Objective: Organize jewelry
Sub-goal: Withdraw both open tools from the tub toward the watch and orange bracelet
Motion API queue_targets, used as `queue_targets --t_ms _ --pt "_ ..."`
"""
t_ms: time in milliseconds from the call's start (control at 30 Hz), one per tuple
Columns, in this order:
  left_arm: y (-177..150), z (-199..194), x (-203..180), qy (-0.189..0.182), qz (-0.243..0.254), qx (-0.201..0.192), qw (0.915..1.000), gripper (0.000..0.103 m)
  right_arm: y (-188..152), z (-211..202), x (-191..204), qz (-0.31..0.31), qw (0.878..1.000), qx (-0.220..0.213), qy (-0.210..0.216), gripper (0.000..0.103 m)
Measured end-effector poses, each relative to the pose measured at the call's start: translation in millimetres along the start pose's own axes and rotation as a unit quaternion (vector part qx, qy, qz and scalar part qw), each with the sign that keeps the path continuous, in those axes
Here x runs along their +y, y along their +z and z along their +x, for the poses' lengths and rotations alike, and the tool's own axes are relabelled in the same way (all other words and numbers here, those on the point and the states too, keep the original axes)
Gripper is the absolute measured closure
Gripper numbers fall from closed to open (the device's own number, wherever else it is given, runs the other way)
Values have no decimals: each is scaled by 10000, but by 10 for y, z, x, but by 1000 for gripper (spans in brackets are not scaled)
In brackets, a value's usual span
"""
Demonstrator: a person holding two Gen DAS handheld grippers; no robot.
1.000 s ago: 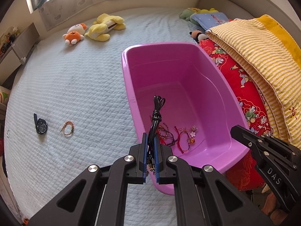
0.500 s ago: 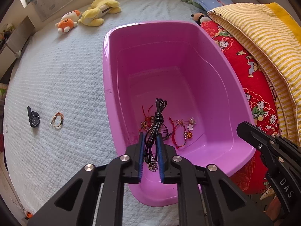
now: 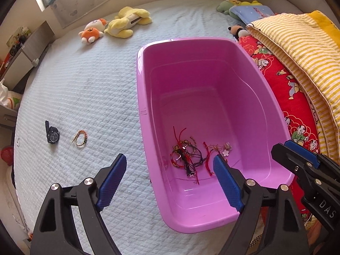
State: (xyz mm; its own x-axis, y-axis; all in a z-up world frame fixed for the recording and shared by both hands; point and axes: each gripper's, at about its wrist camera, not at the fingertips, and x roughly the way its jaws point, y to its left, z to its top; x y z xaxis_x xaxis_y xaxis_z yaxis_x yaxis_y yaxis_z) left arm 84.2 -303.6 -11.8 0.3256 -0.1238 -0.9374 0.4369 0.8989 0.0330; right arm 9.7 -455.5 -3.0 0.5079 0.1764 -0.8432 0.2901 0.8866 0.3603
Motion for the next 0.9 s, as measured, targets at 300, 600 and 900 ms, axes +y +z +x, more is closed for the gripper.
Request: queue_targets --t_ms 300,600,900 --pt "-36 -102 116 4 -163 -66 9998 21 0 -48 93 -67 9999 -25 95 61" --pt "-97 -213 269 0 -304 -152 9994 21 -37 -43 230 -104 9998 10 151 56" --pt "-241 -327 634 16 -662 -228 9975 21 -75 35 510 -173 9993 162 282 51"
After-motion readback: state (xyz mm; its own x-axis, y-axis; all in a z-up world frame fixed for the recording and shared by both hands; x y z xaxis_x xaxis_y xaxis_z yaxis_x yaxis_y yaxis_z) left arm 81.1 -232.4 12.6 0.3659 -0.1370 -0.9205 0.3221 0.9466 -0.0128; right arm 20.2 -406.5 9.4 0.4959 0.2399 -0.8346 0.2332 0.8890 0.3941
